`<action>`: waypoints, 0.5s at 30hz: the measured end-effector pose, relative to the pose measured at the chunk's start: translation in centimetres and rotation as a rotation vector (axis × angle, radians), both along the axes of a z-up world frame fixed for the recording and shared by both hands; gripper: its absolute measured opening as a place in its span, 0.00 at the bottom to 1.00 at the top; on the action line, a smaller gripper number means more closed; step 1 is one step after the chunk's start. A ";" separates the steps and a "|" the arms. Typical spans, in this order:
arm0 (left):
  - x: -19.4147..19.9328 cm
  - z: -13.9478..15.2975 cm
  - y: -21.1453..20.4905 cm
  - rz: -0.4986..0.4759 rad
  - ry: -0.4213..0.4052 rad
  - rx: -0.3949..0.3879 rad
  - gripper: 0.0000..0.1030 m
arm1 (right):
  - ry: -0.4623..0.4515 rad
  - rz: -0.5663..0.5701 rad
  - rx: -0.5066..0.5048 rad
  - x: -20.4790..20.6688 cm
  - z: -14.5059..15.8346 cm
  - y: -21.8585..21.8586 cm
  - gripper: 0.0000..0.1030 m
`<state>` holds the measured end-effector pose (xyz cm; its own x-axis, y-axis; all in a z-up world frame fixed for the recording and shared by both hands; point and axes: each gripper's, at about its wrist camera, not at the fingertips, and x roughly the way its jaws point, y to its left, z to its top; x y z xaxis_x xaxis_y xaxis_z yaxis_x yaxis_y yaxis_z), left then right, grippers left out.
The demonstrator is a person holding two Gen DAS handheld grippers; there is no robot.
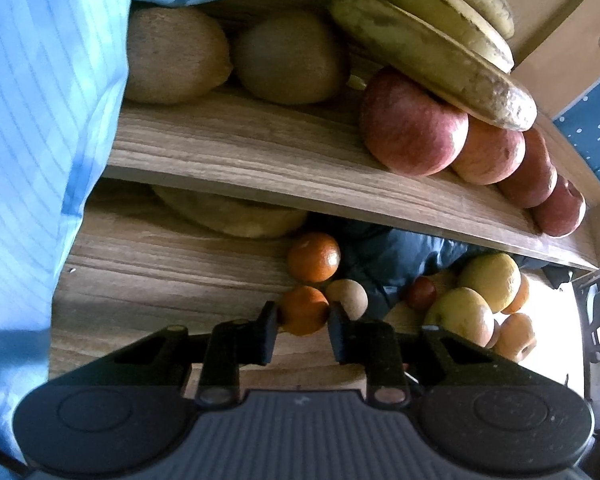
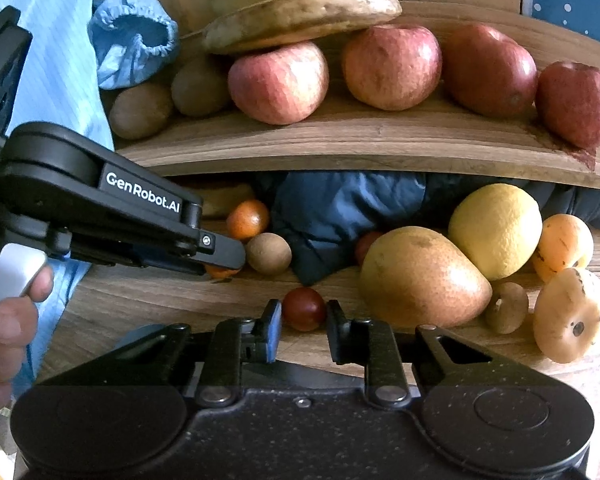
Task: Organize fruits
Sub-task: 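Carry the cherry tomato in the right tool while the left tool carries the mandarin over the tray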
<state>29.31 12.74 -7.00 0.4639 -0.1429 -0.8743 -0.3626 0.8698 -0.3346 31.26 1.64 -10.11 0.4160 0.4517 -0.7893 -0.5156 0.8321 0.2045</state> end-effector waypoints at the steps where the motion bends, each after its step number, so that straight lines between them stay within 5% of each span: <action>1: -0.2 0.1 0.0 0.001 -0.001 0.000 0.28 | 0.000 0.004 0.003 -0.1 0.1 -0.1 0.24; 15: -3.7 1.7 -0.8 0.021 -0.019 0.006 0.28 | -0.011 0.070 0.027 -1.9 2.3 -1.4 0.24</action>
<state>25.64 11.91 -5.34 0.4830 -0.1279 -0.8662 -0.3741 0.8643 -0.3362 29.31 0.29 -7.82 0.3917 0.5010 -0.7717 -0.5744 0.7884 0.2203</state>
